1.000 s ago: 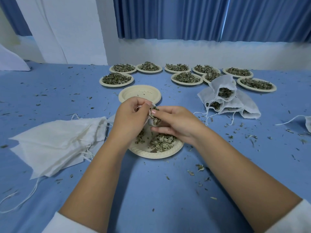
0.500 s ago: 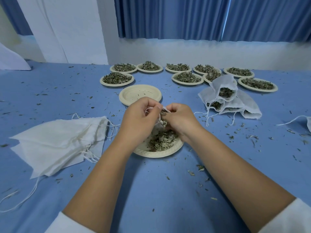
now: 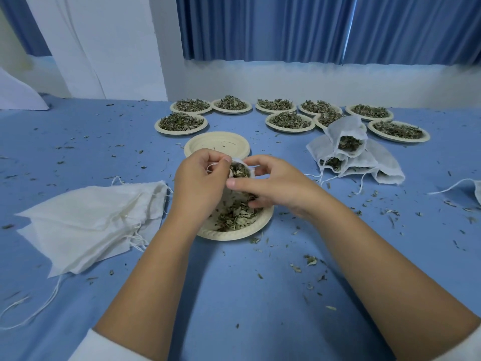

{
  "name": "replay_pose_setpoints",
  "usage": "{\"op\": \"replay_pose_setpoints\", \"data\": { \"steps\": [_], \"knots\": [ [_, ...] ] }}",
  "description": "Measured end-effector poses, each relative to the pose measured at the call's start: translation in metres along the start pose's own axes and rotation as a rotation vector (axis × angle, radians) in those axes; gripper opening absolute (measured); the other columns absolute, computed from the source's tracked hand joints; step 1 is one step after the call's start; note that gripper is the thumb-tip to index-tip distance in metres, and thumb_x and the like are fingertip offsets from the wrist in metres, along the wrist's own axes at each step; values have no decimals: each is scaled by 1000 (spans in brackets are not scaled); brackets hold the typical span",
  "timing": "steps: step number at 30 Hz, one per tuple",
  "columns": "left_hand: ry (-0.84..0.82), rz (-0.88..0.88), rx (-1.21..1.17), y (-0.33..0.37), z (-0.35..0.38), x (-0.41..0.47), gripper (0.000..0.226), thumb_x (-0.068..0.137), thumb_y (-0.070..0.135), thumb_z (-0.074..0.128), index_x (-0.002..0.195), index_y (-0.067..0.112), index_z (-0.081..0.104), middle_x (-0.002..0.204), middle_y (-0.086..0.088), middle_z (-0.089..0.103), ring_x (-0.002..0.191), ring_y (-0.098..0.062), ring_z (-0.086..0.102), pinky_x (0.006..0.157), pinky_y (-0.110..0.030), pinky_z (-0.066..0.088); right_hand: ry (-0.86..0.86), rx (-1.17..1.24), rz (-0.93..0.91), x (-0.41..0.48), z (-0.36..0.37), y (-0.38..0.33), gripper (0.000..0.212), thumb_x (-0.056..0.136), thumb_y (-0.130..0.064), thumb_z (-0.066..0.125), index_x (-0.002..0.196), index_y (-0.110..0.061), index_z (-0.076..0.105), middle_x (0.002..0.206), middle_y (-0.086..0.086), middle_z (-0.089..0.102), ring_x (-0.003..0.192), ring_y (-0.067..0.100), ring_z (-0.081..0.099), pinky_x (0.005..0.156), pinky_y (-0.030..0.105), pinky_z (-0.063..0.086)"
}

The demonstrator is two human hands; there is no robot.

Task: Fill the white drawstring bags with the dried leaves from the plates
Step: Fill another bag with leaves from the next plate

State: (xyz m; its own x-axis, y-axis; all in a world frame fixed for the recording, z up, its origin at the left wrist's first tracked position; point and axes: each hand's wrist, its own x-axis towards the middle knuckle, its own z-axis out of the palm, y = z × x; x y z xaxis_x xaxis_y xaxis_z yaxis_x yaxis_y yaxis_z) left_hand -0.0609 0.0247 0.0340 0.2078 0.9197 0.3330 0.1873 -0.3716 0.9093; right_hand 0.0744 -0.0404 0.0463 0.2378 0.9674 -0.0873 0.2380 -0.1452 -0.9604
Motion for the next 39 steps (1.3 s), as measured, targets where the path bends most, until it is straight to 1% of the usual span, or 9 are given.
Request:
{"op": "replay_pose_setpoints", "data": {
  "steps": [4, 7, 11, 14, 16, 23, 28, 35, 39],
  "knots": [
    [23, -5, -7, 0, -2, 1, 15, 91, 23, 63, 77, 28, 67, 67, 14, 63, 59, 3, 54, 60, -19, 42, 104, -191, -137, -2, 13, 1, 64, 62, -36, 90, 117, -24, 59, 104, -3, 60, 76, 8, 68, 55, 23, 57],
    [42, -5, -5, -1, -3, 2, 14, 90, 24, 63, 77, 28, 67, 66, 16, 64, 57, 5, 54, 59, -18, 41, 258, -240, -211, 0, 16, 4, 48, 66, -35, 86, 105, -25, 59, 92, -1, 56, 73, 17, 67, 61, 31, 57],
    [66, 9, 26, -4, -4, 2, 11, 90, 26, 62, 80, 28, 67, 71, 13, 66, 63, 2, 57, 61, -20, 42, 287, -97, -335, -2, 14, 4, 32, 74, -13, 83, 86, -26, 57, 78, 2, 55, 55, 13, 62, 51, 19, 50],
    [74, 23, 45, -4, -5, 2, 11, 90, 26, 62, 80, 29, 66, 76, 13, 67, 69, 0, 60, 62, -19, 42, 308, -178, -400, -3, 15, 2, 23, 77, -12, 80, 76, -26, 62, 72, 0, 64, 63, 23, 66, 59, 18, 53],
    [70, 35, 74, -4, -4, 2, 11, 90, 27, 62, 80, 29, 65, 76, 15, 66, 66, 4, 58, 60, -17, 40, 305, -208, -409, -3, 15, 2, 23, 79, -11, 78, 71, -27, 64, 69, -4, 67, 61, 15, 66, 61, 16, 53],
    [32, 59, 36, -2, -3, 0, 15, 91, 26, 63, 78, 31, 65, 71, 14, 66, 60, 7, 57, 56, -12, 45, 314, -197, -404, -3, 13, 3, 16, 80, -7, 77, 76, -21, 70, 64, -10, 68, 53, -2, 61, 58, 12, 50],
    [-4, 51, -29, 0, -1, -2, 14, 91, 23, 64, 78, 26, 67, 60, 18, 64, 54, 6, 55, 48, -7, 38, 331, -544, -489, -1, 17, 7, 10, 79, -15, 75, 82, -25, 74, 79, -17, 56, 63, -5, 50, 63, 7, 36],
    [-5, 44, -26, 1, -4, 0, 17, 90, 24, 64, 75, 30, 67, 64, 21, 65, 60, 6, 56, 56, -9, 44, 361, -385, -517, -1, 10, 3, 19, 75, -20, 82, 76, -30, 66, 74, -11, 51, 61, -3, 47, 64, 10, 38],
    [-26, 39, -42, 2, -6, -1, 15, 91, 23, 63, 78, 29, 69, 72, 20, 69, 65, 5, 59, 62, -14, 47, 348, -388, -567, -1, 15, 5, 11, 79, -22, 79, 85, -30, 75, 75, -12, 55, 62, 1, 48, 66, 11, 39]
  ]
}}
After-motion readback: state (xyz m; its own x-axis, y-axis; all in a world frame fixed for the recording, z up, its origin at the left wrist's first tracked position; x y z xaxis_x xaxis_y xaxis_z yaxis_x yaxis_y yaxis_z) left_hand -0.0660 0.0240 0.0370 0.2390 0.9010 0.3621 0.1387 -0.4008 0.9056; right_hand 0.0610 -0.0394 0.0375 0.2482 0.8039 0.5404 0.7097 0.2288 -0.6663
